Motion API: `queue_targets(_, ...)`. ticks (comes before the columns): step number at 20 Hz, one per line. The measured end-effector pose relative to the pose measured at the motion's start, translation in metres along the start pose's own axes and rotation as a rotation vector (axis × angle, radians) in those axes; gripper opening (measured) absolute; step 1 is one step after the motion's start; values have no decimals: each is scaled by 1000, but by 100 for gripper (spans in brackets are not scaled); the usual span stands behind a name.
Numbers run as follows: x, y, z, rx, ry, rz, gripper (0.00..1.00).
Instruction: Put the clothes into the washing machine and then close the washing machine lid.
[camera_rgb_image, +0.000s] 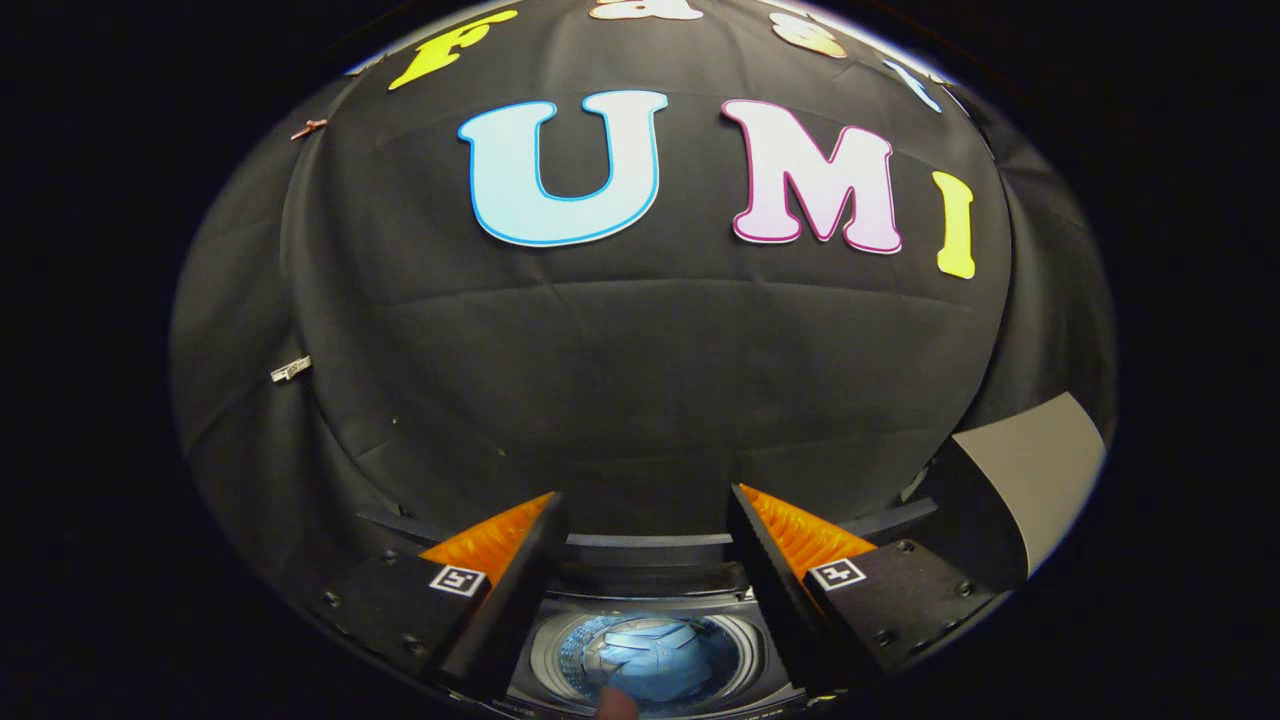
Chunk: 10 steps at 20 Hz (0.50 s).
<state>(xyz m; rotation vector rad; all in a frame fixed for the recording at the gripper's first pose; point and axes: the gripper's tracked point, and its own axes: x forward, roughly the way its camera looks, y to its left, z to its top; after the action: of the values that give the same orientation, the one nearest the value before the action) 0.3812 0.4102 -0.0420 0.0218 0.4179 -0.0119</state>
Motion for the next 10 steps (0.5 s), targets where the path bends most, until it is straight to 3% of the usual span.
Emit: queue_targets(10, -34, -1, -26, -3, -63, 6, 100)
